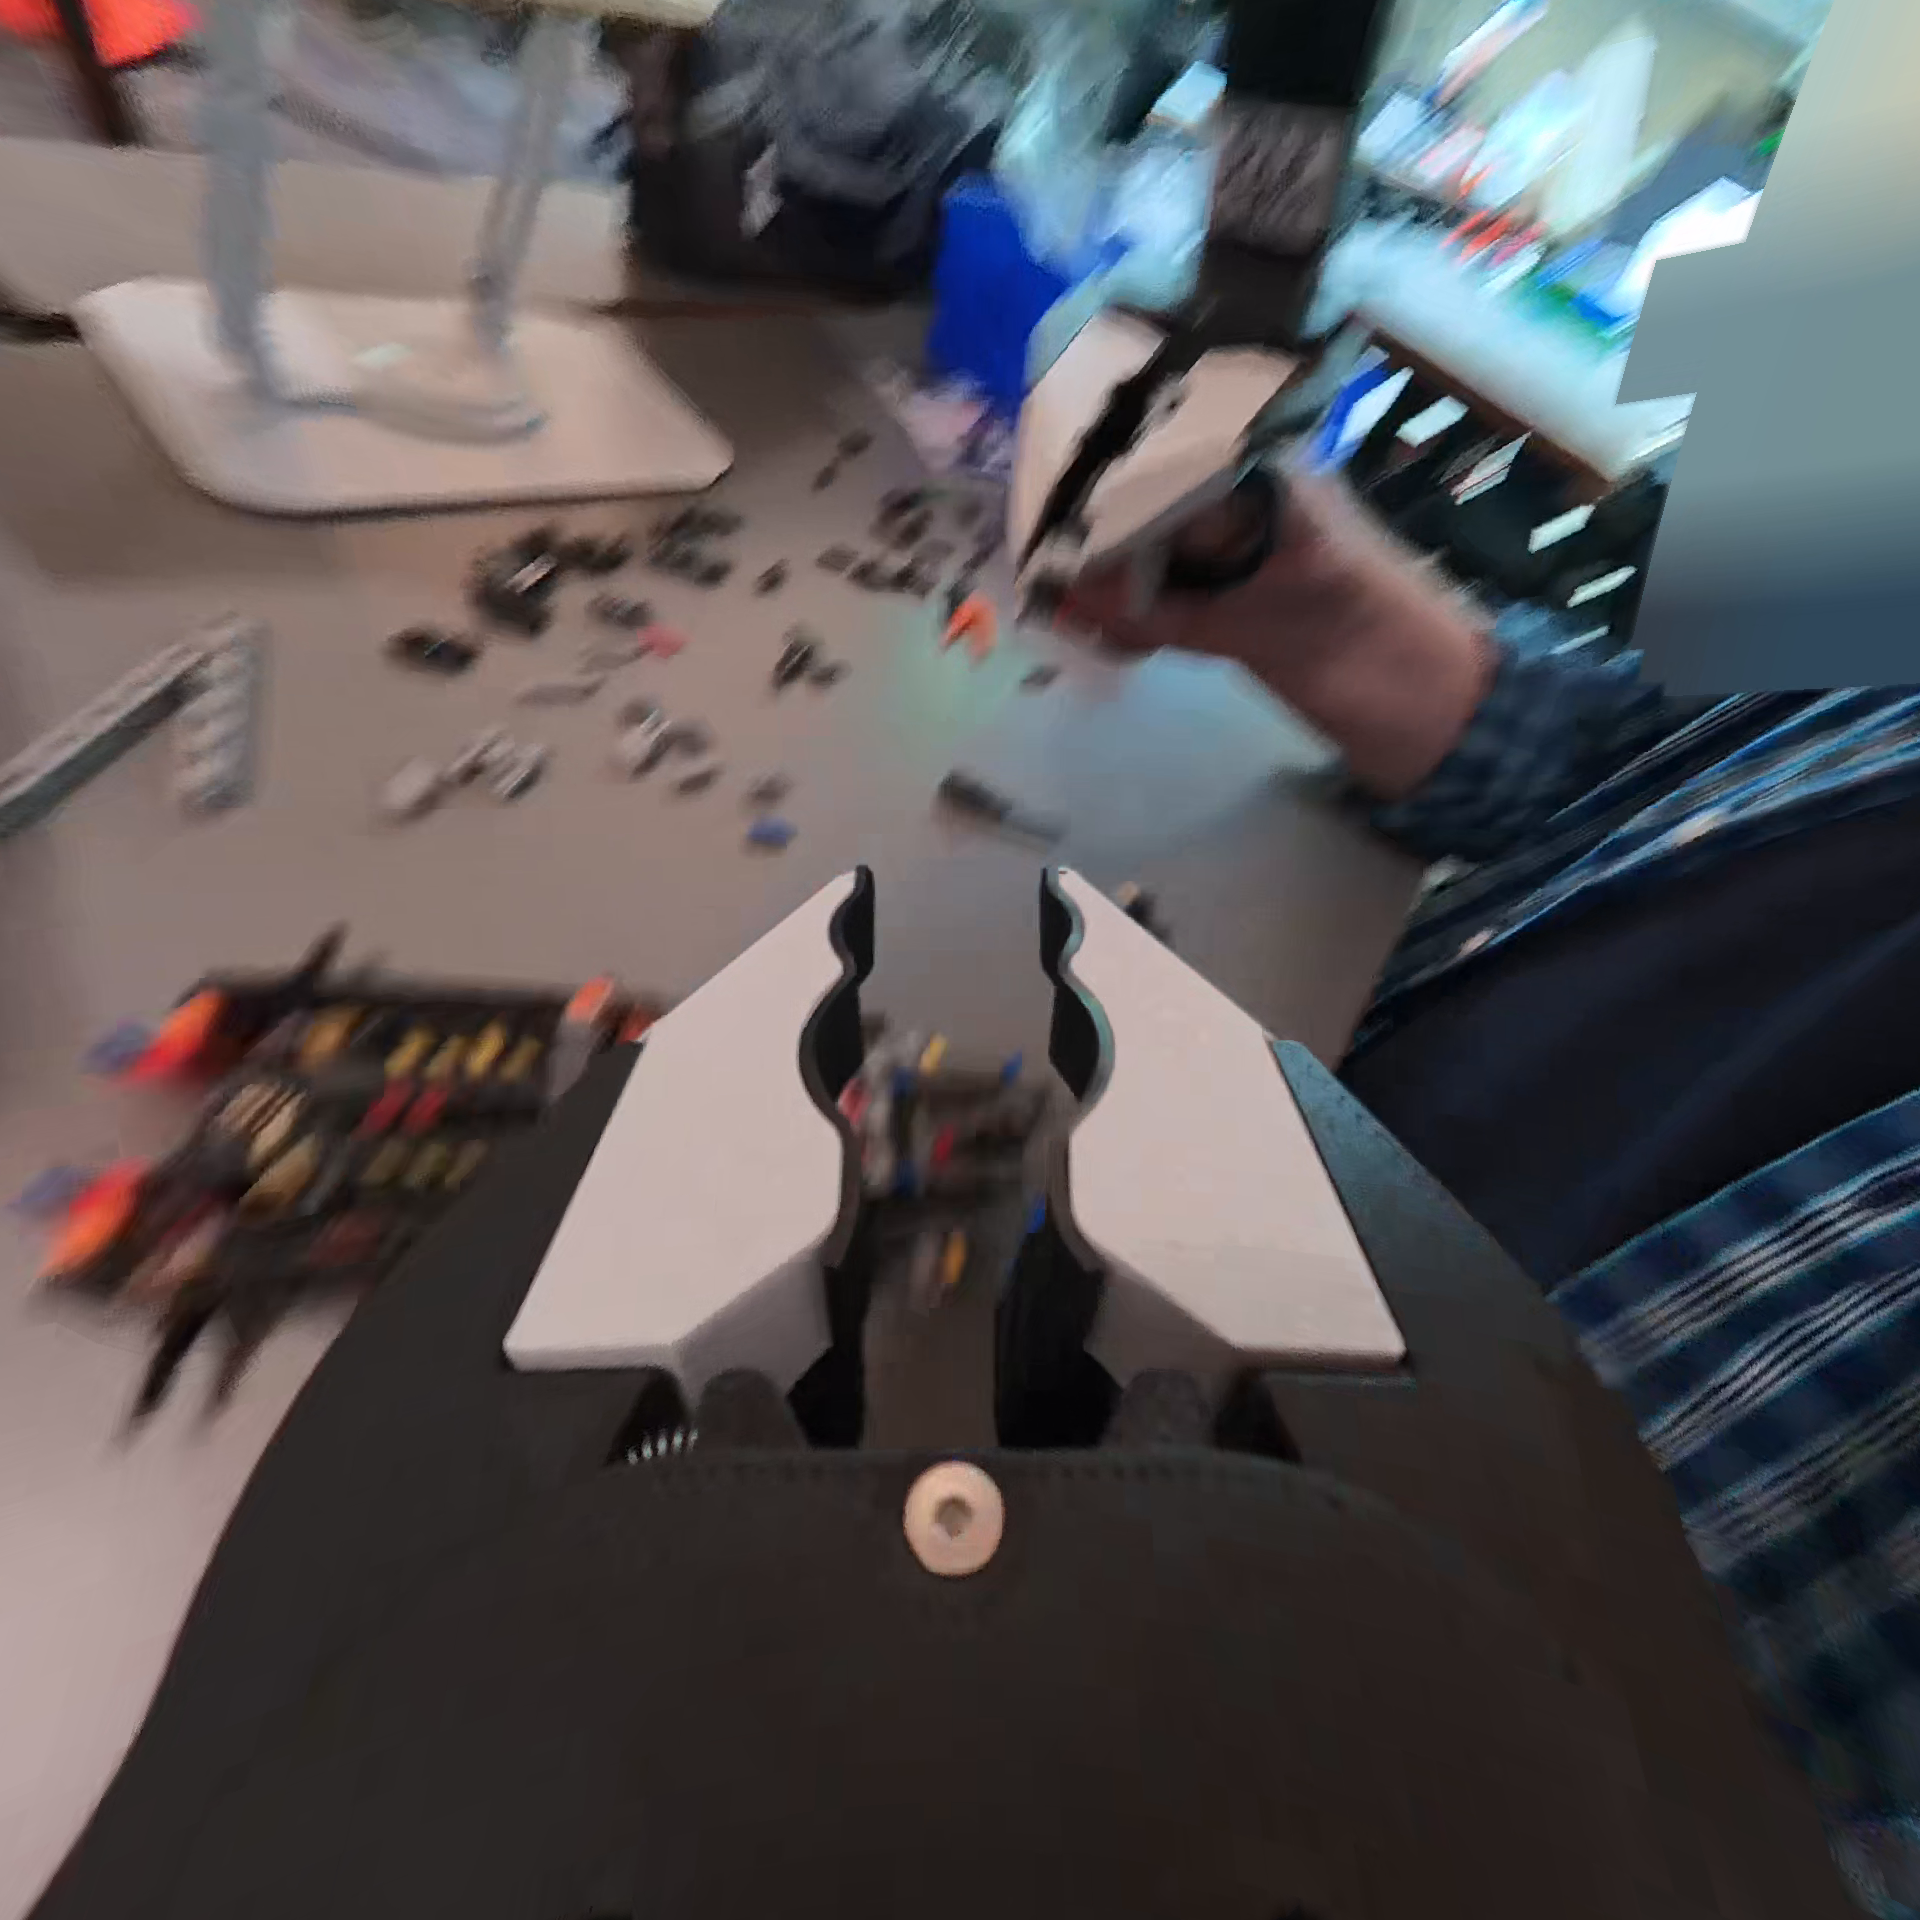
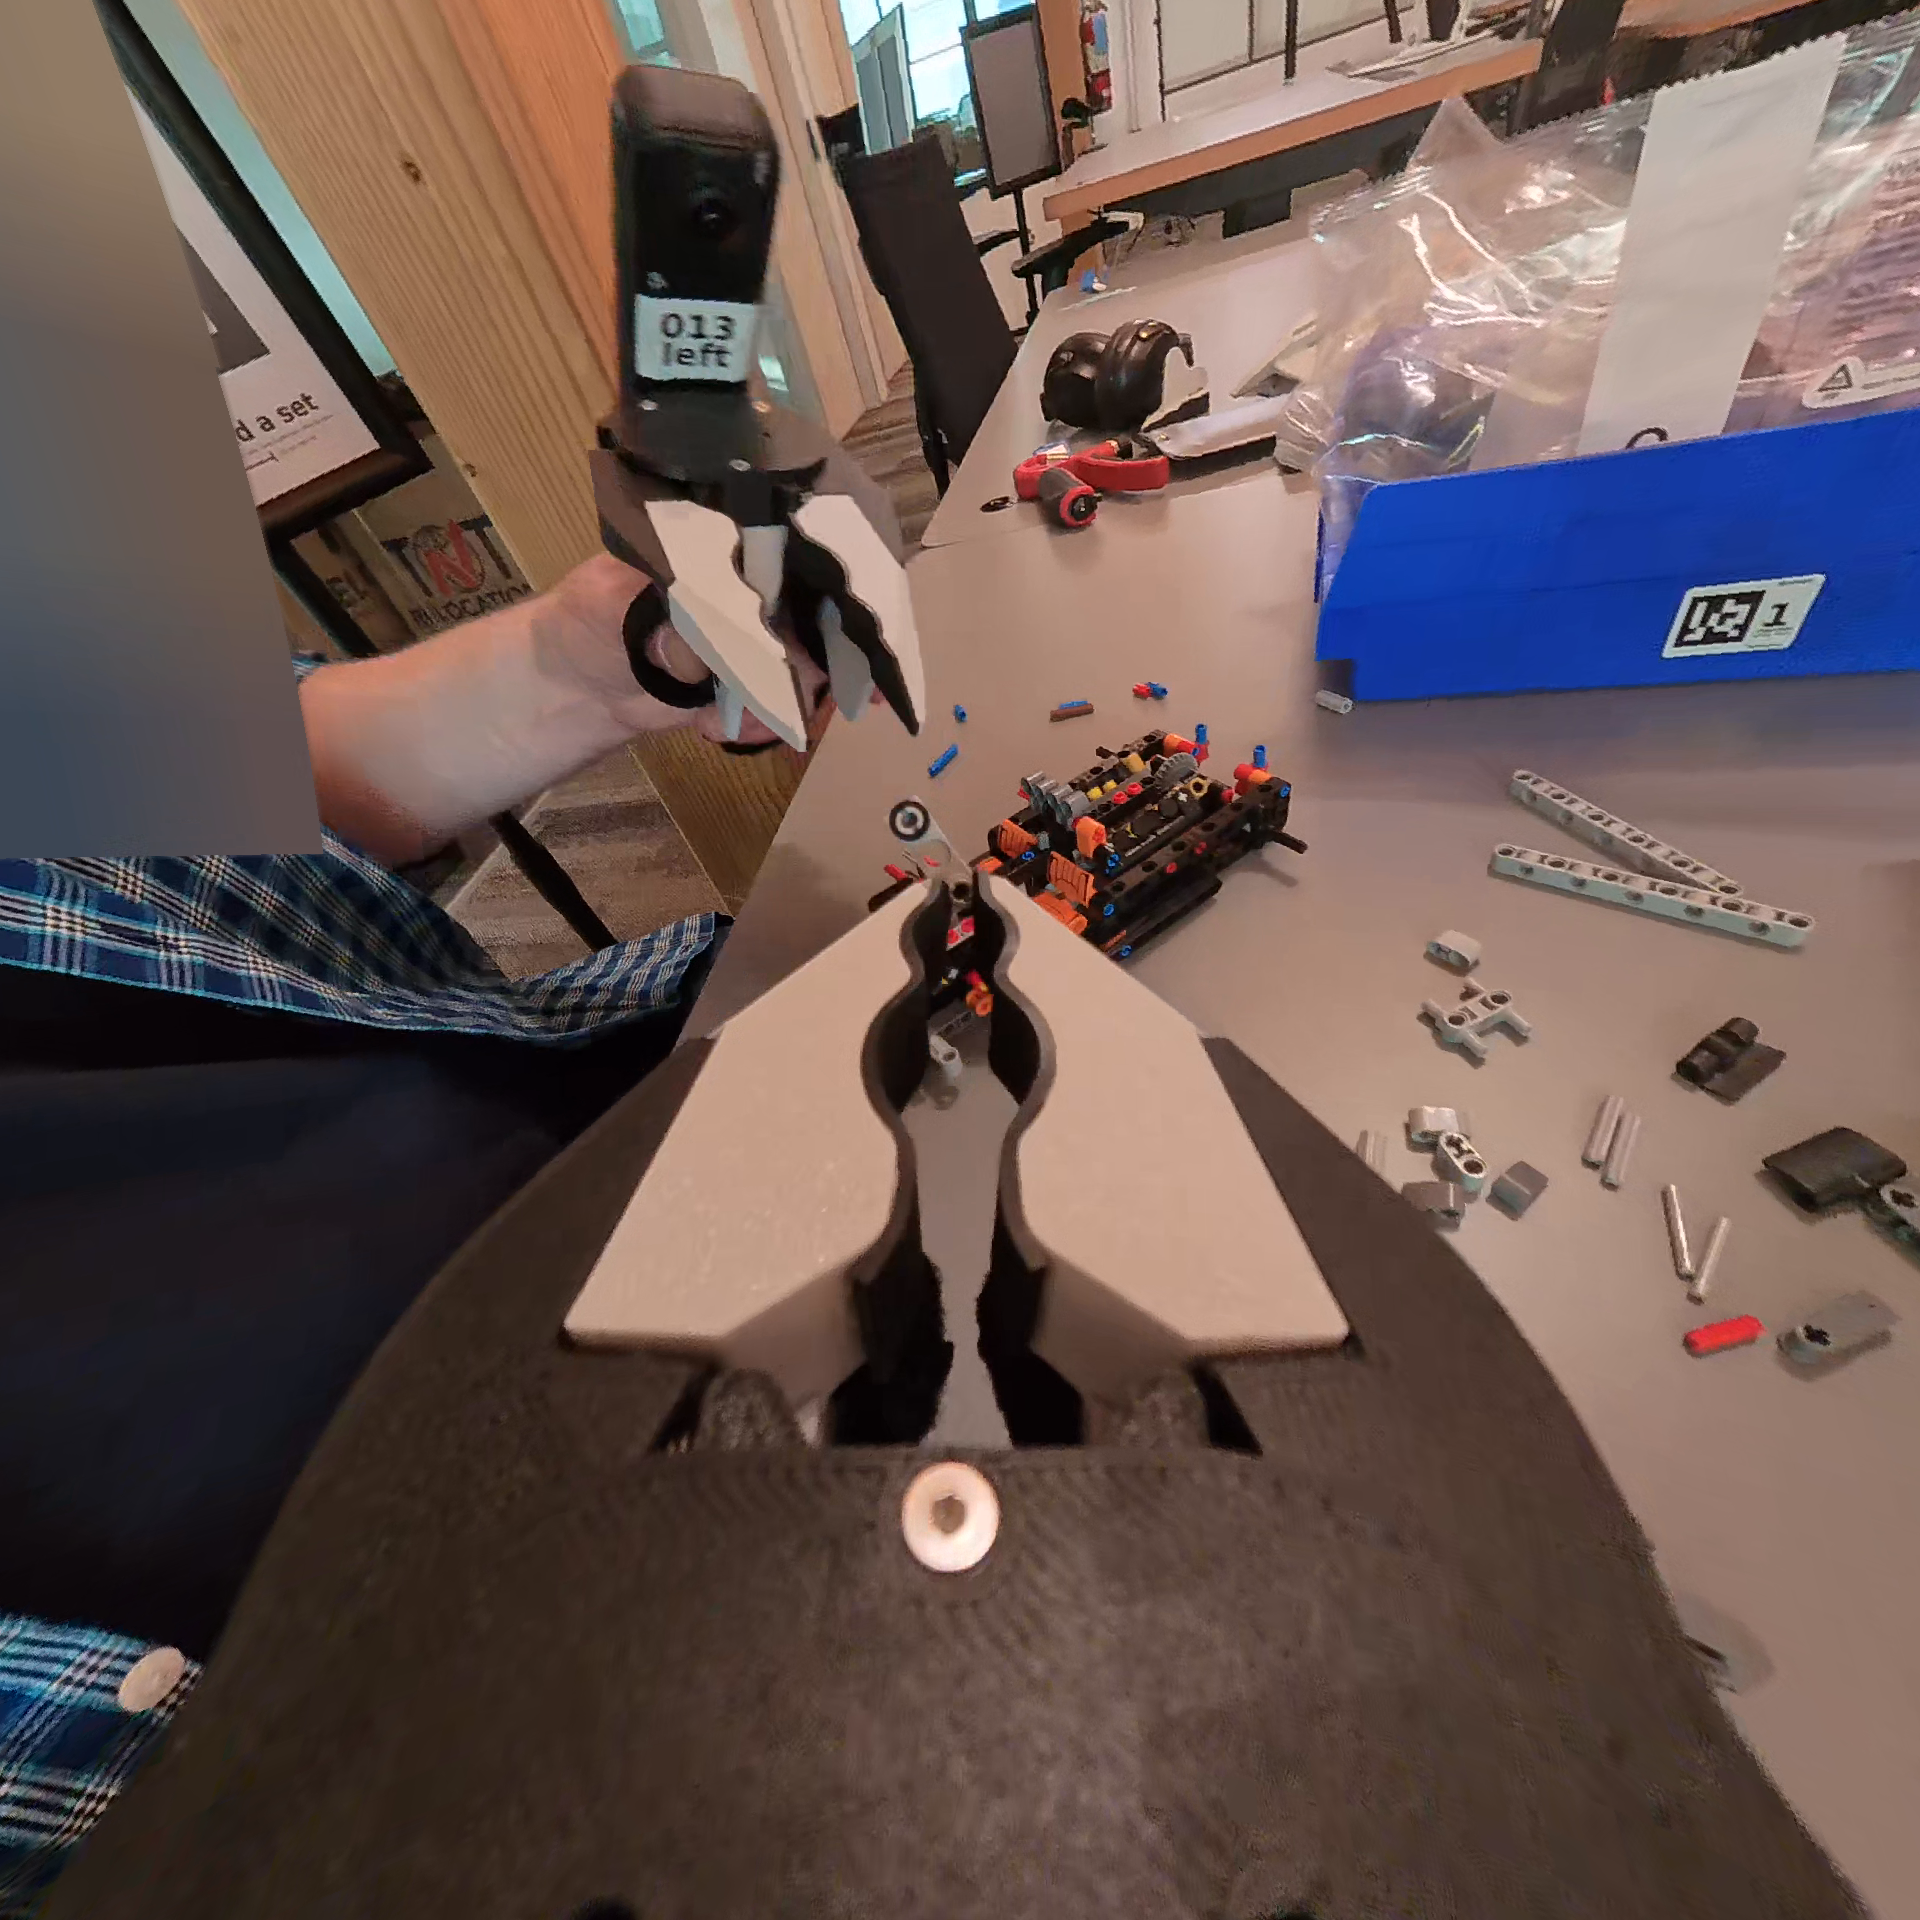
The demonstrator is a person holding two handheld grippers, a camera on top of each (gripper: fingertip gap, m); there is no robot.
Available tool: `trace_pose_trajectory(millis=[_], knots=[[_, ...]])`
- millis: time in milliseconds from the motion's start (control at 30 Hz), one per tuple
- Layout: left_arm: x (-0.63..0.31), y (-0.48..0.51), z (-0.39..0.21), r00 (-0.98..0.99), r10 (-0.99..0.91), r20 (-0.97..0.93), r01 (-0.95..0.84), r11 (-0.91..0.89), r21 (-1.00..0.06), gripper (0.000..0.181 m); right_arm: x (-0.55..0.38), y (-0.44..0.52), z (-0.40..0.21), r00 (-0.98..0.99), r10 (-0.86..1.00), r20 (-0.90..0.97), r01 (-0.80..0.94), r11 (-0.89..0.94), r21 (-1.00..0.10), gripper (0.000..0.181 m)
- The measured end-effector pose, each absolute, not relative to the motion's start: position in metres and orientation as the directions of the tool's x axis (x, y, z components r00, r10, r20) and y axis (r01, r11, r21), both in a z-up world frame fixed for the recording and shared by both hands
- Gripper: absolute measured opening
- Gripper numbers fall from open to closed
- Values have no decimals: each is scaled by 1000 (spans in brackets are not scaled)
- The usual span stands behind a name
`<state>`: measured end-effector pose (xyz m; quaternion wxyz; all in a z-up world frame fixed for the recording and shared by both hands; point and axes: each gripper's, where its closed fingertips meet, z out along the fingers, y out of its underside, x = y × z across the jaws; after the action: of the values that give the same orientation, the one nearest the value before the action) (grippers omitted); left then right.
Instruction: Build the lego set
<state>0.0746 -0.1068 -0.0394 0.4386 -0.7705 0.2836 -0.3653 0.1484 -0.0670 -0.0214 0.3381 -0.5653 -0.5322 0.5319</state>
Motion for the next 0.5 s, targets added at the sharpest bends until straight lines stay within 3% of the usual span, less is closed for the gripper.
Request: trace_pose_trajectory(millis=[200, 300, 500], knots=[[27, -142, -88, 735, -657, 165, -313, -545, -778, 31, 152, -72, -35, -106, 966, -236, 294, -196, -935, 1], [20, -154, -115, 747, -649, 144, -372, -588, -718, 33, 151, -79, -42, -99, 964, -245, 320, -203, -925, 1], [33, -155, -137, 717, -688, 111, -438, -569, -696, 32, 150, -89, -47, -76, 963, -258, 345, -218, -913, 1]])
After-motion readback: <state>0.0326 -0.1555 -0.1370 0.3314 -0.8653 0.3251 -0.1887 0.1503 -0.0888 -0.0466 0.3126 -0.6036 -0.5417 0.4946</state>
